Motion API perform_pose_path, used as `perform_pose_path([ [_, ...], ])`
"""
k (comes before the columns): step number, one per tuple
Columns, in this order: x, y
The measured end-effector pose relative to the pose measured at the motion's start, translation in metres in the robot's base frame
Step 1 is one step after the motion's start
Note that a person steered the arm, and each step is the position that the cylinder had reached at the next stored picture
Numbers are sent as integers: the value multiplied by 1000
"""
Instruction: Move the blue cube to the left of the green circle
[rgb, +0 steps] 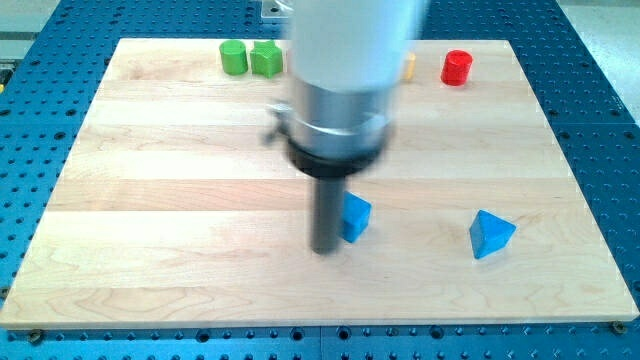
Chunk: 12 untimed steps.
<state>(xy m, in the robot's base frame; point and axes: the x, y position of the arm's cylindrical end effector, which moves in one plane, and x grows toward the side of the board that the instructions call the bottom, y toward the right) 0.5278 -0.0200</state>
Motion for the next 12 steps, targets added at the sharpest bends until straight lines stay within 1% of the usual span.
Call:
perform_pose_path([
  [1, -17, 4],
  [2, 44, -21],
  [3, 26, 58],
  [4, -26, 49],
  [5, -52, 42],
  [6, -53, 52],
  [7, -38, 81],
  [8, -71, 86],
  [9, -118, -3],
  [10, -150, -98],
  [11, -136, -84],
  [12, -132, -32],
])
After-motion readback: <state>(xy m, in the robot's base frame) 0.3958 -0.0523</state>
